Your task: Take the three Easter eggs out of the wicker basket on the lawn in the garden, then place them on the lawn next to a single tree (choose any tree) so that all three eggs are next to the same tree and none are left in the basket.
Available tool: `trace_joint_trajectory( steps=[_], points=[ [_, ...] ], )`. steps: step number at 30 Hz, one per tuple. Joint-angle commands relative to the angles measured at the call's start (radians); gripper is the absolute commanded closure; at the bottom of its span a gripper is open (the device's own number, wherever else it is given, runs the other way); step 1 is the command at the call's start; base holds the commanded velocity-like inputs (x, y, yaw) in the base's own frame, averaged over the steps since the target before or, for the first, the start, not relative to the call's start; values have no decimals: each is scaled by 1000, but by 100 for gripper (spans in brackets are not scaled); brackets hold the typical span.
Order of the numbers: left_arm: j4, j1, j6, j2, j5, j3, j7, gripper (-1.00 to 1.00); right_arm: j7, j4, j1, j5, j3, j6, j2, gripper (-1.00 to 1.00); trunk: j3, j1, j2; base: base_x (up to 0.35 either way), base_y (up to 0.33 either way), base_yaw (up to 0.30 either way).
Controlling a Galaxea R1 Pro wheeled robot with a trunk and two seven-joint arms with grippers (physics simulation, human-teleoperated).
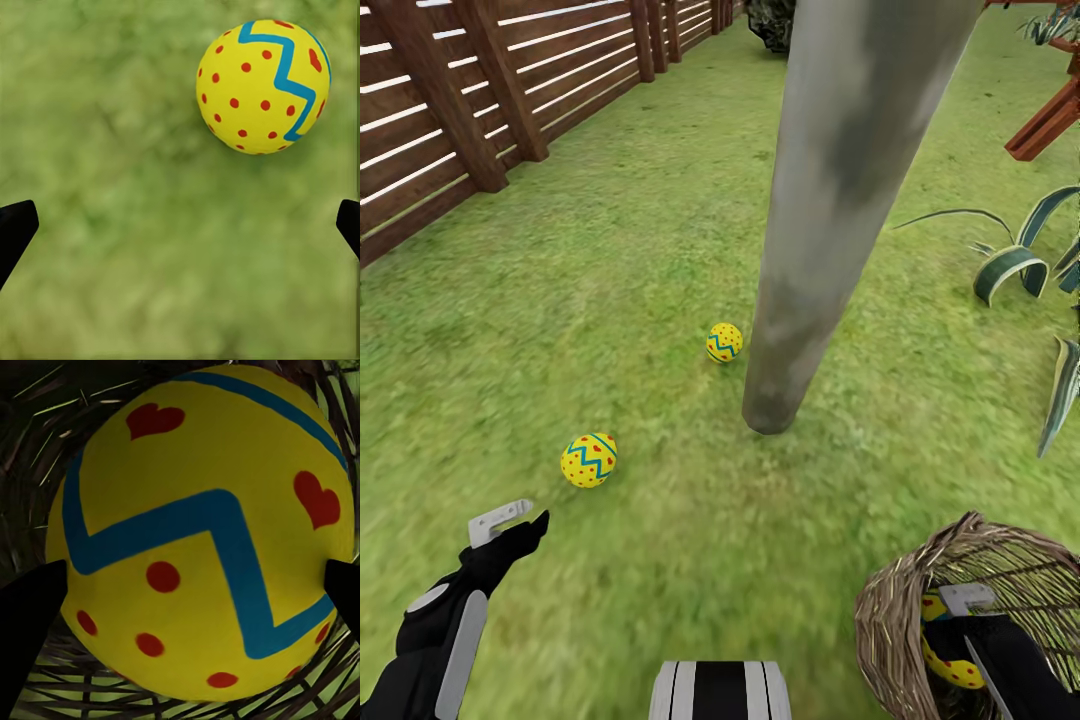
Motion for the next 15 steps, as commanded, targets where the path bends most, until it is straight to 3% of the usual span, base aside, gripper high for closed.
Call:
trace_joint_trajectory(
  steps=[1, 12, 15],
  points=[
    [1, 0, 6, 0, 10, 0, 2, -100, 9, -1, 0, 11, -1, 4, 1, 100, 3, -1, 0, 0, 0, 0],
    [23, 0, 12, -1, 9, -3, 6, -100, 9, 2, 0, 13, -1, 4, 4, 100, 46, -6, 3, 0, 0, 0],
    [38, 0, 19, -2, 8, -5, 4, -100, 9, 18, 0, 13, 1, 4, 4, 100, 57, -7, 3, -231, 0, 0]
  ],
)
